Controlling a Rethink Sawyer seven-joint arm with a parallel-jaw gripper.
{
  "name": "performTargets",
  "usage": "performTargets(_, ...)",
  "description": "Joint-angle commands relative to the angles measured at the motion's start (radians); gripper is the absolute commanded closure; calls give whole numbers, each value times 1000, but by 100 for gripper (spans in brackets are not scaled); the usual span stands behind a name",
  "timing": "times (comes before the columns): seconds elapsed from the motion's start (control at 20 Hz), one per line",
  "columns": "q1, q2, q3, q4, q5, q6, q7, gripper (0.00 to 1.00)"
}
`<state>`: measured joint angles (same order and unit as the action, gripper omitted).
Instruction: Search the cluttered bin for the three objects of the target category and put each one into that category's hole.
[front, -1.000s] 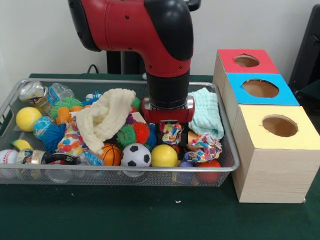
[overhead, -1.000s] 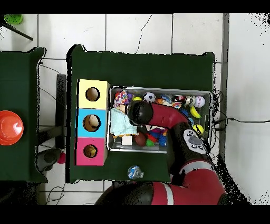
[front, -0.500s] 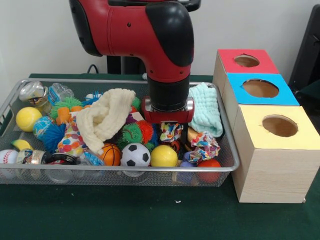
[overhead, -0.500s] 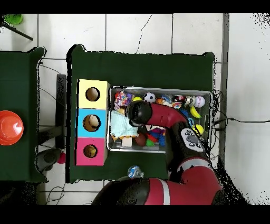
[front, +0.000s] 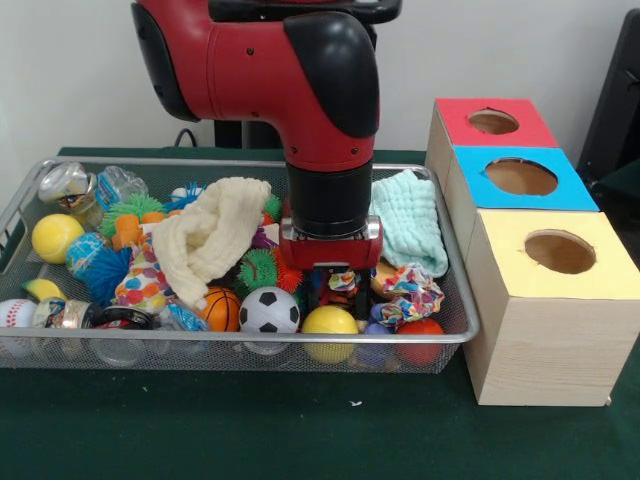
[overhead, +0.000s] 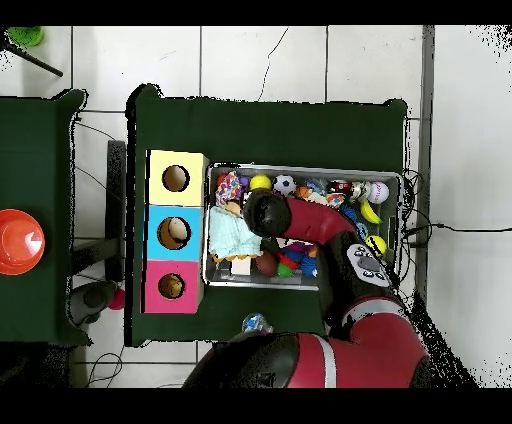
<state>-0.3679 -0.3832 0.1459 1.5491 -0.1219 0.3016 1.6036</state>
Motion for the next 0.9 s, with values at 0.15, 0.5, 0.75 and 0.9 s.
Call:
performTargets(0.15, -25, 39, 90, 30, -53, -29, 49, 0)
performTargets(0.5, -15, 57, 73, 14, 29, 287, 52, 100)
performTargets(0.75, -19, 22, 95, 33, 11, 311, 28, 100)
performTargets(0.9, -26, 21, 98, 36, 10, 291, 45, 100)
